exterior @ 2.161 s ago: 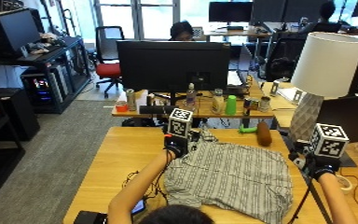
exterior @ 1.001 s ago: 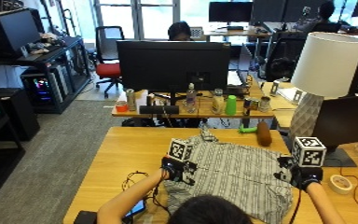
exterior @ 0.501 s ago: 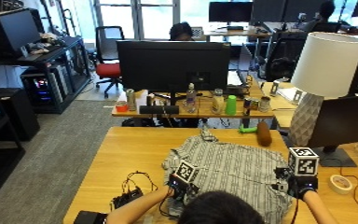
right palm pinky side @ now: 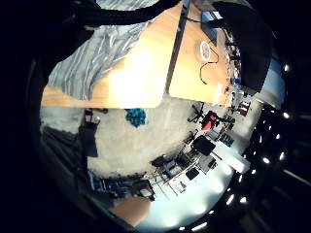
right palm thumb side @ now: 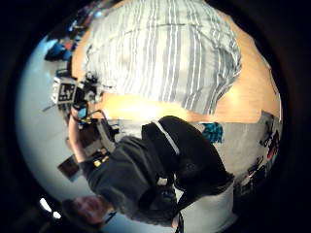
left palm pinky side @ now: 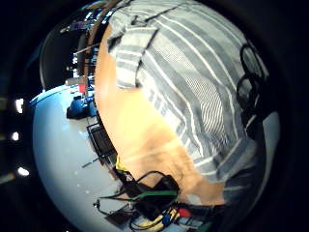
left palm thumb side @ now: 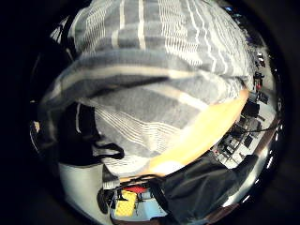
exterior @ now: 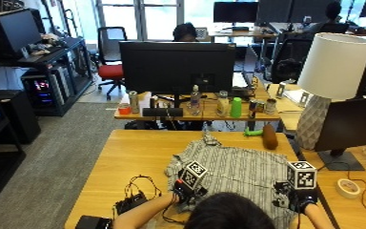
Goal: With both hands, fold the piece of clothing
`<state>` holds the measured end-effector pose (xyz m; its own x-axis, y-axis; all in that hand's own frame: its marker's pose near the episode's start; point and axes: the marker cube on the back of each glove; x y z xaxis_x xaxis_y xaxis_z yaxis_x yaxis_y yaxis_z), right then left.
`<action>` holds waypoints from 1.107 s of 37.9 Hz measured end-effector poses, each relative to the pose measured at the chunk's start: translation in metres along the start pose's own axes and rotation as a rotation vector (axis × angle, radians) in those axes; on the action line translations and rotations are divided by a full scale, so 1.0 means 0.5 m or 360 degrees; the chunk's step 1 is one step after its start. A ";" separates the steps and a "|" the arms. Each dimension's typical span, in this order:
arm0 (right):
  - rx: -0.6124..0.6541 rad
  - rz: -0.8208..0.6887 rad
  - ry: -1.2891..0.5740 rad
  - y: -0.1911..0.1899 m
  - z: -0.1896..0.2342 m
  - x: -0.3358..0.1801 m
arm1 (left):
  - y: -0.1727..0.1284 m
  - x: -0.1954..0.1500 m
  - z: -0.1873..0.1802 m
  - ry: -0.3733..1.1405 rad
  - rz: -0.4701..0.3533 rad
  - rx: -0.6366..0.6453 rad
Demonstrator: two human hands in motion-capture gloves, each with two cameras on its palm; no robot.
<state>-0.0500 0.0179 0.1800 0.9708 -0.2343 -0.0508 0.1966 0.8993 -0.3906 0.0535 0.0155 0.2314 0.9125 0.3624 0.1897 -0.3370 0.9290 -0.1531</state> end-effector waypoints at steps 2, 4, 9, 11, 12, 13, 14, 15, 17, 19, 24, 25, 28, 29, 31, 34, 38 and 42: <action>-0.0029 -0.0027 -0.0035 -0.035 0.041 0.005 | -0.001 -0.005 -0.001 -0.0014 -0.0020 -0.0005; -0.0065 -0.0058 -0.0036 -0.045 0.069 -0.002 | 0.000 -0.006 -0.005 -0.0005 -0.0012 -0.0013; -0.0079 -0.0093 0.0026 -0.060 0.113 -0.020 | 0.012 0.006 -0.036 0.0181 0.0118 -0.0017; -0.0079 -0.0100 0.0026 -0.061 0.119 -0.026 | 0.017 0.013 -0.056 0.0264 0.0175 -0.0018; -0.0081 -0.0107 0.0022 -0.060 0.120 -0.030 | 0.018 0.013 -0.065 0.0283 0.0182 -0.0014; -0.0085 -0.0116 0.0017 -0.058 0.121 -0.034 | 0.016 0.011 -0.075 0.0289 0.0177 -0.0009; -0.0091 -0.0124 0.0013 -0.058 0.123 -0.037 | 0.009 0.006 -0.082 0.0281 0.0161 0.0001; -0.0098 -0.0132 0.0008 -0.059 0.125 -0.039 | -0.007 -0.004 -0.086 0.0256 0.0137 0.0025; -0.0115 -0.0147 -0.0012 -0.064 0.130 -0.042 | -0.061 -0.034 -0.085 0.0164 0.0058 0.0094; -0.0127 -0.0161 -0.0042 -0.067 0.133 -0.046 | -0.104 -0.059 -0.088 0.0077 -0.0014 0.0145; -0.0099 -0.0180 -0.0057 -0.062 0.129 -0.060 | -0.116 -0.069 -0.134 0.0018 -0.0054 0.0188; -0.0084 -0.0183 -0.0049 -0.062 0.130 -0.065 | -0.117 -0.070 -0.149 0.0012 -0.0055 0.0196; -0.0035 -0.0173 -0.0001 -0.070 0.138 -0.077 | -0.117 -0.071 -0.192 -0.0013 -0.0065 0.0223; -0.0019 -0.0166 0.0019 -0.074 0.142 -0.080 | -0.117 -0.072 -0.202 -0.0019 -0.0070 0.0234; 0.0009 -0.0150 0.0054 -0.079 0.149 -0.089 | -0.119 -0.074 -0.218 -0.0019 -0.0079 0.0255; 0.0036 -0.0120 0.0080 -0.087 0.165 -0.103 | -0.126 -0.080 -0.234 0.0001 -0.0094 0.0274; 0.0082 -0.0063 0.0099 -0.106 0.191 -0.110 | -0.120 -0.089 -0.254 0.0065 -0.0109 0.0288; 0.0194 0.0018 0.0103 -0.126 0.206 -0.106 | -0.111 -0.098 -0.257 0.0112 -0.0123 0.0276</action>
<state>-0.0997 0.0118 0.3021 0.9630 -0.2436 -0.1155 0.2046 0.9393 -0.2752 0.0574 -0.0635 0.1058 0.9491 0.2889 0.1252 -0.2946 0.9552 0.0295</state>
